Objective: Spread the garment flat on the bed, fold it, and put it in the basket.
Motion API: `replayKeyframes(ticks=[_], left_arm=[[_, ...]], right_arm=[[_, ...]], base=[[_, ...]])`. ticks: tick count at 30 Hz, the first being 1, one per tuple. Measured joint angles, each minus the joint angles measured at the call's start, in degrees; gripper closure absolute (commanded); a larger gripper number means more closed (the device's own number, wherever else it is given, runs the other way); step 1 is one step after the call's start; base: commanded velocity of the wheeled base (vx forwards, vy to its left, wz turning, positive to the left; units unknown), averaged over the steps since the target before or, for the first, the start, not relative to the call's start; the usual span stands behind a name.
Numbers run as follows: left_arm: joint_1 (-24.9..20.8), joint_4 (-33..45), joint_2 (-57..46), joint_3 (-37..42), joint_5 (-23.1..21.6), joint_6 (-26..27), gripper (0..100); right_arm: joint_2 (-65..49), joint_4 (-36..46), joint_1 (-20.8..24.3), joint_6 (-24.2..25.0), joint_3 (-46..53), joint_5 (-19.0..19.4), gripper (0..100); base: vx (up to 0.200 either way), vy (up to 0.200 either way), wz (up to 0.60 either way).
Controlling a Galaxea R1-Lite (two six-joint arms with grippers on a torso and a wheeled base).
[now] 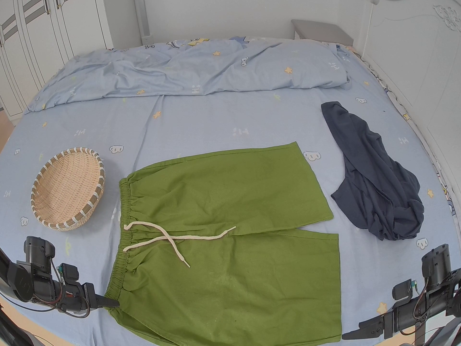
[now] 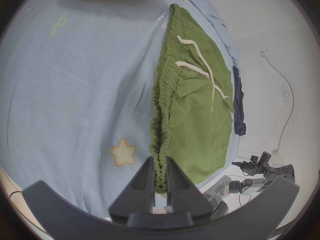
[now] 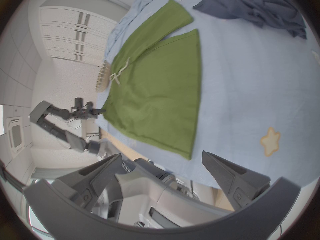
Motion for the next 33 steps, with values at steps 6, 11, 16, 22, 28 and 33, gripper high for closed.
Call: replayKeyframes(ticks=[6, 11, 16, 22, 28, 33], left_arm=[[-0.1, -0.37, -0.06, 0.39, -0.27, -0.05, 100], [-0.17, -0.5, -0.04, 0.09, -0.46, -0.22, 100], [-0.21, -0.74, 0.13, -0.27, -0.56, -0.35, 100], [0.24, -2.47, 0.38, -0.46, -0.54, -0.44, 100], [0.35, -3.4, 0.9, -0.5, -0.54, -0.46, 100], [0.1, -3.45, 1.05, -0.5, -0.51, -0.46, 100]], right_arm=[[2.36, 0.13, 0.2, -2.93, 0.15, 3.44, 0], [8.98, -1.45, 0.11, -6.33, -0.38, 4.1, 0], [14.69, -4.07, 0.41, -7.47, -1.07, 4.33, 0], [19.43, -5.78, 1.62, -7.56, -2.69, 3.15, 0], [21.33, -5.63, 2.43, -7.63, -3.63, 1.61, 0], [22.36, -6.02, 5.32, -7.67, -3.74, -1.21, 0]], base=[[0.0, 0.0, 0.0], [0.0, 0.0, 0.0], [0.0, 0.0, 0.0], [0.0, 0.0, 0.0], [0.0, 0.0, 0.0], [0.0, 0.0, 0.0]])
